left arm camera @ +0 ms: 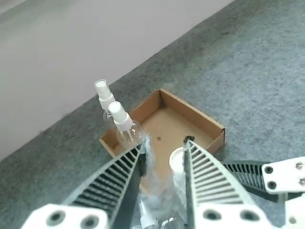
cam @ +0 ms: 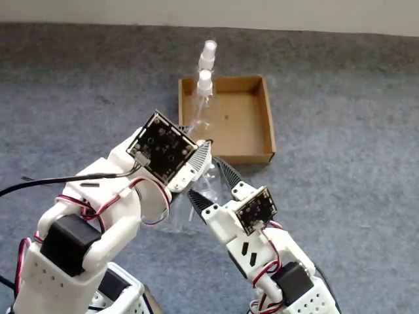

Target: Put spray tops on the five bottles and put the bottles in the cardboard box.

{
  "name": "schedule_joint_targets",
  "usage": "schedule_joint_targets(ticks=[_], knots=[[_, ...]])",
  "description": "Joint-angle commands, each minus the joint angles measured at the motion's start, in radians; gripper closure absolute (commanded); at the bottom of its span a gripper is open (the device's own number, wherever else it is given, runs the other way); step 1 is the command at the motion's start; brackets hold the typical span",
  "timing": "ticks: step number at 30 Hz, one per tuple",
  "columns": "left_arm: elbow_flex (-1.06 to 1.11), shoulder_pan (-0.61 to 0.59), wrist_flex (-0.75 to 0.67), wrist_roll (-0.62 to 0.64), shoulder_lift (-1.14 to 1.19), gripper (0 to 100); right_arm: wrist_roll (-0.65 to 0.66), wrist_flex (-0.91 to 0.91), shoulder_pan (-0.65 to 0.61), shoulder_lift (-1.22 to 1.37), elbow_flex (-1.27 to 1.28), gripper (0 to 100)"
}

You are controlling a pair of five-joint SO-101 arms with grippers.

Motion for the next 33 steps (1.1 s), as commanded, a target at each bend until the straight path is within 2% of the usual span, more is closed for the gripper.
schedule_joint_targets(ticks=[1,12,16,20,24,29,33], knots=[[-0.133,-0.042,0.049,-0.009,0.002,87,0.002,0.002,-0.001,-0.015,-0.008,99.5],[-0.189,-0.056,0.075,-0.009,-0.005,87,0.003,0.002,0.004,-0.016,-0.015,99.5],[-0.179,-0.213,0.077,-0.005,-0.004,87,0.0,-0.054,0.134,-0.016,-0.015,99.5],[-0.122,-0.443,0.071,-0.005,-0.005,87,-0.003,-0.352,0.291,0.001,-0.013,99.5],[0.041,-0.57,0.046,-0.006,0.001,86,-0.003,-0.467,0.303,0.128,-0.016,99.5],[0.303,-0.696,-0.144,0.006,0.001,86,-0.003,-0.68,0.308,0.455,-0.136,99.5],[0.506,-0.76,-0.247,0.173,-0.005,86,-0.005,-0.843,0.288,0.717,-0.252,99.5]])
